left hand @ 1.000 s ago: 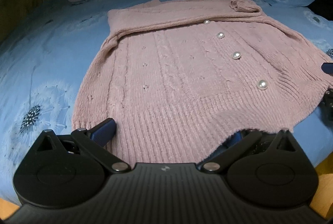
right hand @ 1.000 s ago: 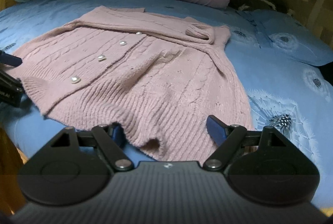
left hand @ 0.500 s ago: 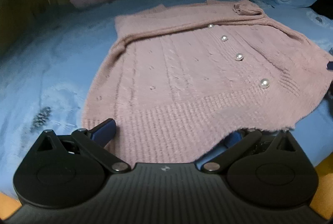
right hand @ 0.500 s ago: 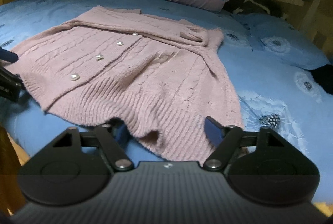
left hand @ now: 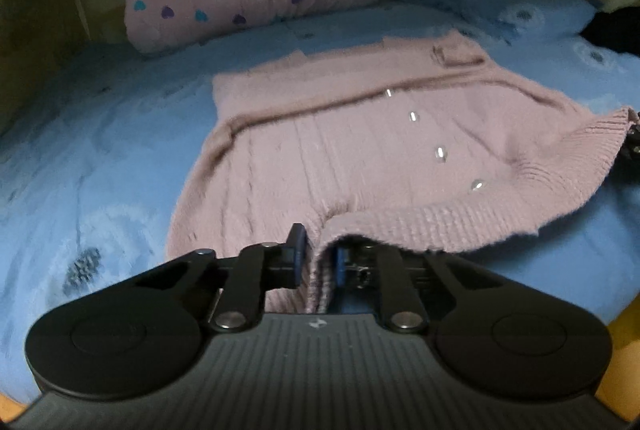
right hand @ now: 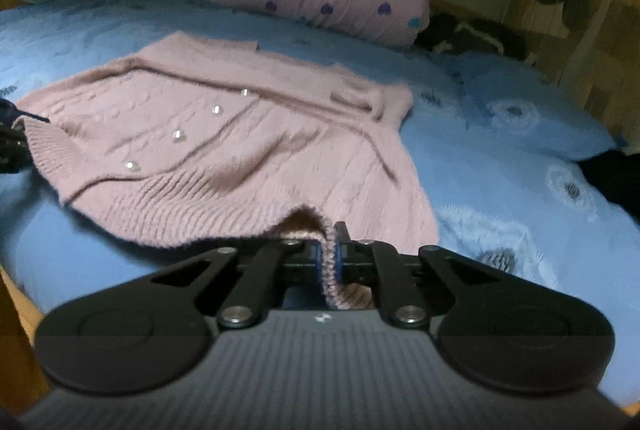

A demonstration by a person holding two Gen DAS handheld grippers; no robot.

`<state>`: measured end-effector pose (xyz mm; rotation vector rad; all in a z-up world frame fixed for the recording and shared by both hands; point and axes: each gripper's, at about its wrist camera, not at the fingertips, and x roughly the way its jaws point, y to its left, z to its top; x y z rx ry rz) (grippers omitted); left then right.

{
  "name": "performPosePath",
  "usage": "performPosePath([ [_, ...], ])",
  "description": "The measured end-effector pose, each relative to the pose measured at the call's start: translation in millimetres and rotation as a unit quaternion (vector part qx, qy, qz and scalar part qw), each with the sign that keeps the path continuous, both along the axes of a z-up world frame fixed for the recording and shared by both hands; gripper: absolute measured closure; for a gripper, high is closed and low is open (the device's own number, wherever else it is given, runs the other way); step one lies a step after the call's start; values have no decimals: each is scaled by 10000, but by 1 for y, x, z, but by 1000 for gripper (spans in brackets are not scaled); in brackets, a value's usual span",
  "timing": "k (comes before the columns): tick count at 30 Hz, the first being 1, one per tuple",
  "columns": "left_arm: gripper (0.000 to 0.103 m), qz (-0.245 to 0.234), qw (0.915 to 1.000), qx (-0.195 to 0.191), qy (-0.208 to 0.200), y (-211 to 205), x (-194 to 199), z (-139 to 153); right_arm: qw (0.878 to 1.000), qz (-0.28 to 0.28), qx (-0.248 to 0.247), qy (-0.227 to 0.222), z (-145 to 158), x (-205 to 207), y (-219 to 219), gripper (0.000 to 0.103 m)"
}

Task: Fold small clothes
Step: 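Grasp the ribbed hem with the left tool while the right tool grasps it too, then lift the hem with both tools and fold it toward the collar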

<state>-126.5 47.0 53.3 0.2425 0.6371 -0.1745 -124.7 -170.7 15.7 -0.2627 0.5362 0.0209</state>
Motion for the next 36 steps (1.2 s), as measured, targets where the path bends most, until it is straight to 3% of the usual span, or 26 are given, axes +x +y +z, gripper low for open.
performPosePath([
  [13,91,127,9915,338,-1253,-20,45,80,9929,202,-426,-1091,55,34,2,96],
  [22,96,228,9831,364,-1782,-35,121,119,9844,48,-595,-1654,87,90,1,96],
  [30,96,314,9831,400,-1757,-47,221,116,9792,-169,-761,-1875,97,166,0,96],
  [36,96,310,9890,419,-1385,-55,309,84,9800,-328,-943,-1720,82,233,4,96],
])
